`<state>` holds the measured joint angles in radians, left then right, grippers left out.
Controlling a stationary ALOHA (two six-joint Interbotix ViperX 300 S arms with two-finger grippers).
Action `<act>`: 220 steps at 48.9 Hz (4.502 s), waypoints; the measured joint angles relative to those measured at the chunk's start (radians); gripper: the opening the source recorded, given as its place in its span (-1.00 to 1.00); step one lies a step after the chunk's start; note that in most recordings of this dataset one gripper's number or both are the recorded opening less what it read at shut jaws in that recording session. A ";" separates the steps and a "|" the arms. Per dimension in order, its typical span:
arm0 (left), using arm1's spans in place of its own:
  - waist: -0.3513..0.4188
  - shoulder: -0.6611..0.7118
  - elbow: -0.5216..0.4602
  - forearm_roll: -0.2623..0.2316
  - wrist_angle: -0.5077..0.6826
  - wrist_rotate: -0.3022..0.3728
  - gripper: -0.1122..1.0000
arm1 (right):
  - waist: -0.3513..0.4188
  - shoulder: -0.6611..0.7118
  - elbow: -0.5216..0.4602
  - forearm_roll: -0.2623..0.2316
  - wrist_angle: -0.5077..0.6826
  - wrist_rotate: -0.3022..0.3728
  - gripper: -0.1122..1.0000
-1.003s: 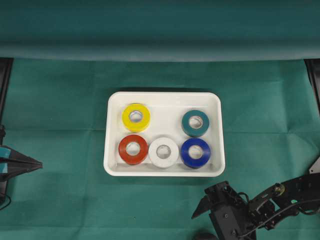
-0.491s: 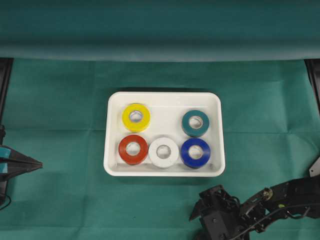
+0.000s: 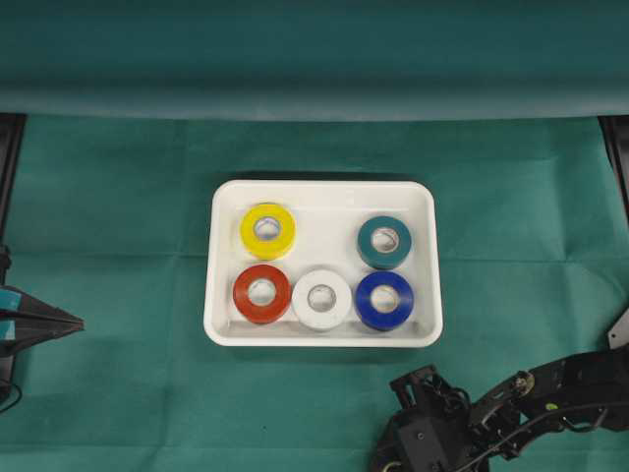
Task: Put the tape into the white case with the right arm.
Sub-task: 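Move the right gripper down over the black tape roll, then grasp the black tape with the right gripper and lift it, then lower the black tape into the tray's top-middle and release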
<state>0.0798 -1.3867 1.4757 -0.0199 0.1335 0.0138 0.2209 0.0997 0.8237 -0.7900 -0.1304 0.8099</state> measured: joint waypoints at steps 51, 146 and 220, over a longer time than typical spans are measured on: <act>0.000 0.000 0.000 -0.002 0.000 0.000 -0.79 | 0.078 -0.124 -0.091 0.005 0.244 0.009 -0.80; 0.002 0.000 0.000 -0.002 0.000 0.000 -0.79 | -0.584 -0.021 -0.193 -0.040 0.087 -0.040 -0.80; 0.000 0.000 0.000 0.000 0.003 0.000 -0.79 | -0.612 0.002 -0.199 -0.052 0.091 -0.058 0.28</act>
<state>0.0798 -1.3867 1.4757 -0.0199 0.1365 0.0138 -0.3912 0.1012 0.6243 -0.8422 -0.0399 0.7517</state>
